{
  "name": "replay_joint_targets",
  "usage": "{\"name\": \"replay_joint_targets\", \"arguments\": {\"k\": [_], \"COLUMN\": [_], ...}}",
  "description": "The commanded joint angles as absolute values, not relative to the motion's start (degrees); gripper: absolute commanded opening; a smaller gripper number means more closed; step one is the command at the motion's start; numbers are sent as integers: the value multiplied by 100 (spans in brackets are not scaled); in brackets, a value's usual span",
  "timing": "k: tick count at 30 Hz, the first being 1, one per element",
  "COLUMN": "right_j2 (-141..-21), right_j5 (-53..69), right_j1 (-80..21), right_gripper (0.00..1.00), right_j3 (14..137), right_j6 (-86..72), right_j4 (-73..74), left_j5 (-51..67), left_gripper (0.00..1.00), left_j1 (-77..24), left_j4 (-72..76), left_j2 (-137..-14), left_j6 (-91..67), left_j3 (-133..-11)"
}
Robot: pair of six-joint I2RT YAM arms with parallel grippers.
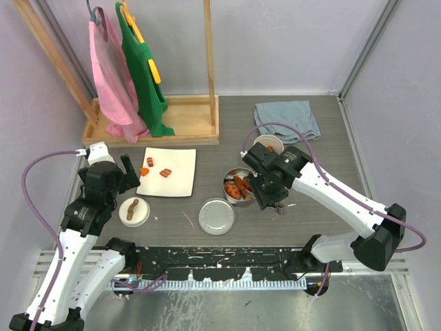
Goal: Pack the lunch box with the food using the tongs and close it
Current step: Place the fake food in the packing box.
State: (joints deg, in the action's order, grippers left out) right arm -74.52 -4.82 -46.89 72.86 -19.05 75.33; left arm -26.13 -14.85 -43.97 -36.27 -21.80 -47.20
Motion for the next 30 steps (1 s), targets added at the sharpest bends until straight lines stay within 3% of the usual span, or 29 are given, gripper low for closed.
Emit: {"name": "replay_joint_targets", "arguments": {"k": [1,10,19,30], "right_j2": [-7310,-7454,-7983,-9349], "right_j5": [-560,-681,107,-620], "right_j1": [-4702,-4704,-4783,-5623], "right_gripper": [48,49,49,49], "right_j3": [7368,8138,8395,9409], "right_j6": [-1820,-1878,-2102,-2177], "right_j4": [7676,7017,5849,5471], "left_j5": [-2606,-2582,-2336,-2325], "left_gripper": [98,98,98,98], "left_j1": [-1457,-1455,-1454,-1459], "left_j4": [-4272,-4376,-4545,-4460], "left_j2": [-3626,-3574,-3246,-3263], "left_j6": [-2215,-2363,-2801,-2791], "left_j3": [-4759,-4795,-4631,-4579]}}
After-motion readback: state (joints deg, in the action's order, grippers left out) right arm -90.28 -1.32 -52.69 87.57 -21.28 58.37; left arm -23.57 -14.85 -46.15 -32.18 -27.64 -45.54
